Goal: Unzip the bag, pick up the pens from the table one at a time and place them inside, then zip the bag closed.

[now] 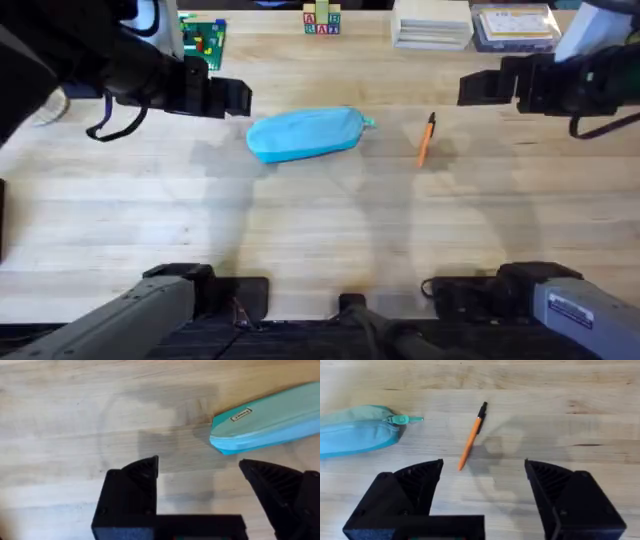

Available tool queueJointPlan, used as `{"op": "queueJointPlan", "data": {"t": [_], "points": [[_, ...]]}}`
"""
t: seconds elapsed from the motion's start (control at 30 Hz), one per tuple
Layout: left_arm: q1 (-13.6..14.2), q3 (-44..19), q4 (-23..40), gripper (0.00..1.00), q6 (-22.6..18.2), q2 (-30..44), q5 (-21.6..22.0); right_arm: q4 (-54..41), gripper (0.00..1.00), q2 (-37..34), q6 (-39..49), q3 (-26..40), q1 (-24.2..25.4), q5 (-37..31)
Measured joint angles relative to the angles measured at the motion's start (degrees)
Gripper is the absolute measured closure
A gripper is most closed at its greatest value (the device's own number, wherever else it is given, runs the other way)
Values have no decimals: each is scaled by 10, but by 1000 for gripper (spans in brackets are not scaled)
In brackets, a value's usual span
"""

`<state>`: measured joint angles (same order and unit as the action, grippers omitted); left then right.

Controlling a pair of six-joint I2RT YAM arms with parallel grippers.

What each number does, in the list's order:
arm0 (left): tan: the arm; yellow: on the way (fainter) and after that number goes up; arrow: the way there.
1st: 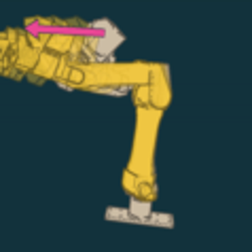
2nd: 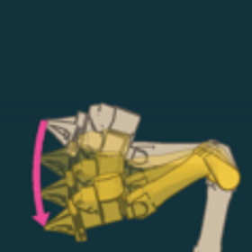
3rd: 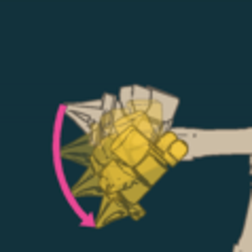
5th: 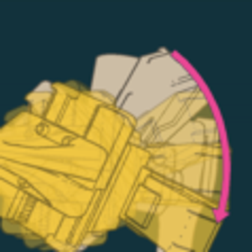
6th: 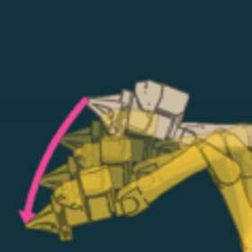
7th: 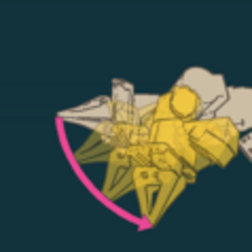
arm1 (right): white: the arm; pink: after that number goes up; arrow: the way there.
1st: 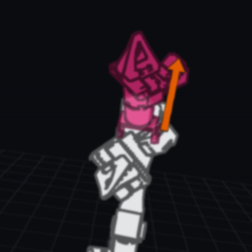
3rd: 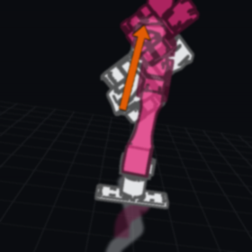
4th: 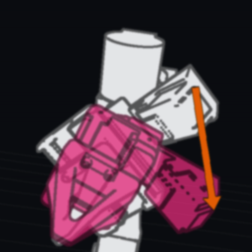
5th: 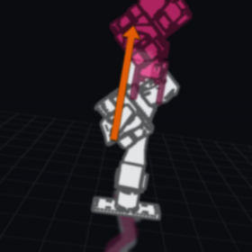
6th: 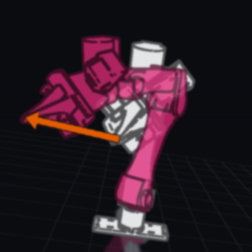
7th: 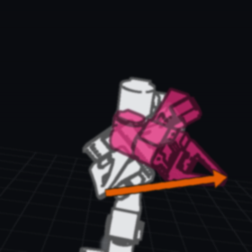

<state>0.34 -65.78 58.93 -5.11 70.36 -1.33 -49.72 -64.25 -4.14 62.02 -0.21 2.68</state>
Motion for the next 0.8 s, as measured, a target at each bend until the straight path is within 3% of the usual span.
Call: {"op": "queueJointPlan", "data": {"t": [0.33, 0.47, 0.67, 0.8], "points": [[0, 0, 11, 7, -228, 1, -116, 0, 4, 0, -1, 0, 0, 0], [-15, 0, 15, 7, -306, 1, -167, 0, 4, 0, -1, 0, 0, 0], [-49, 0, 13, 7, -368, 1, -193, 0, 4, 0, -1, 0, 0, 0], [-52, 0, 17, 7, -383, 1, -199, 0, 4, 0, -2, 0, 0, 0]]}}
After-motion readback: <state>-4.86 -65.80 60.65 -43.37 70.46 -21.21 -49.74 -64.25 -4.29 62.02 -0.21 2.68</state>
